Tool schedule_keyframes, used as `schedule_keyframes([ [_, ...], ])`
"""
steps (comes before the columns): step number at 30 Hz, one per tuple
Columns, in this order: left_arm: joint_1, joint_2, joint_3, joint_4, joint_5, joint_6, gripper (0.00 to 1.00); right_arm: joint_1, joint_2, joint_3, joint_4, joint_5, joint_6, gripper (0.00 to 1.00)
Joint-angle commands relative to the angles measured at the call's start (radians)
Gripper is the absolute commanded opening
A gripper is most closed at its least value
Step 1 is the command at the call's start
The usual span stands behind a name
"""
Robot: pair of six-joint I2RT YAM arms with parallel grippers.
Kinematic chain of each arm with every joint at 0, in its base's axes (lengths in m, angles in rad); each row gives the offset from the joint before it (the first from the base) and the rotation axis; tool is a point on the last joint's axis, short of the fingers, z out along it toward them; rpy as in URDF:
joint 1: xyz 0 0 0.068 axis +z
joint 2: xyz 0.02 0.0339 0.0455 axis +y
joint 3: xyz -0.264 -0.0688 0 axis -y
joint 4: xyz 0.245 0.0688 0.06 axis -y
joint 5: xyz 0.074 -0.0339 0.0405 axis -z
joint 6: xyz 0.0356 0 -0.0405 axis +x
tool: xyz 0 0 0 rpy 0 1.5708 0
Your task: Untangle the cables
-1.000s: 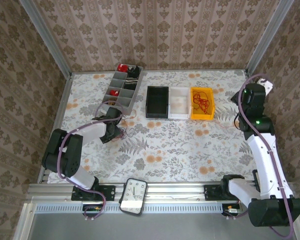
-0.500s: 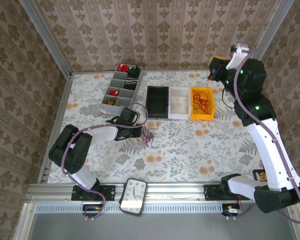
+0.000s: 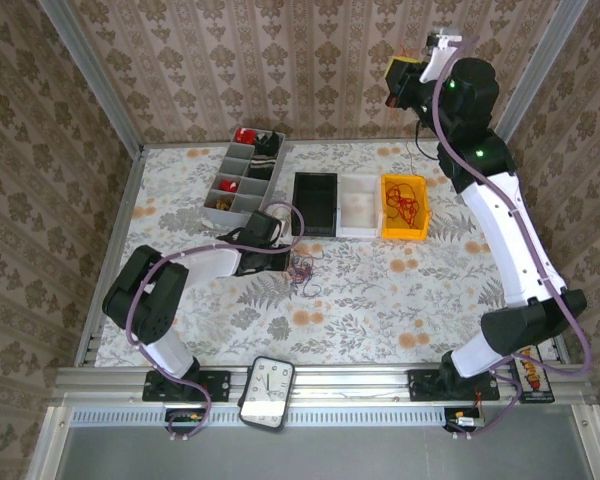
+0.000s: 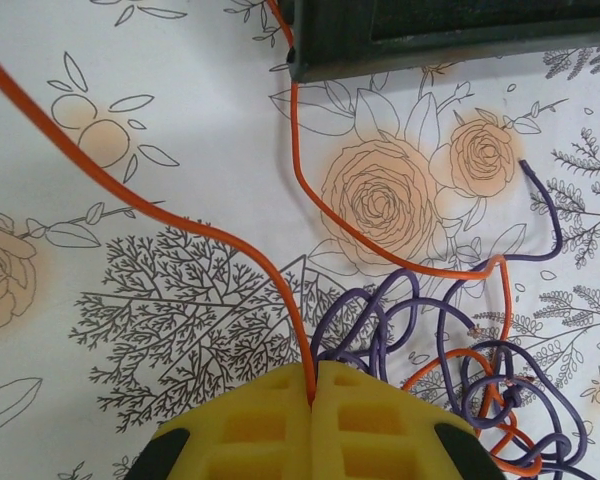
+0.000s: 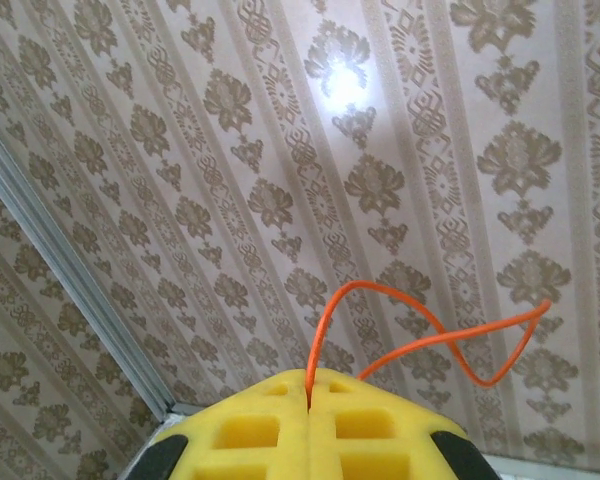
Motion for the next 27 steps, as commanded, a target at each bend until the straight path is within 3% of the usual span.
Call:
schedule_keyframes([
  [1,-0.002,0.022,0.029,-0.024,-0.012,0.033,0.0,0.013,0.007,0.092,0.066,-0.003,-0.033,0.03],
  [8,-0.003,0.068,0.058,-0.024,-0.001,0.043,0.0,0.055,-0.004,0.165,0.105,0.083,-0.159,0.02],
  [22,-0.003,0.103,0.088,-0.027,0.025,0.058,0.0,0.061,-0.026,0.219,0.12,0.075,-0.166,0.01],
  [27,-0.003,0.106,0.086,-0.024,0.033,0.06,0.0,0.067,-0.062,0.187,0.134,0.172,-0.262,0.0],
])
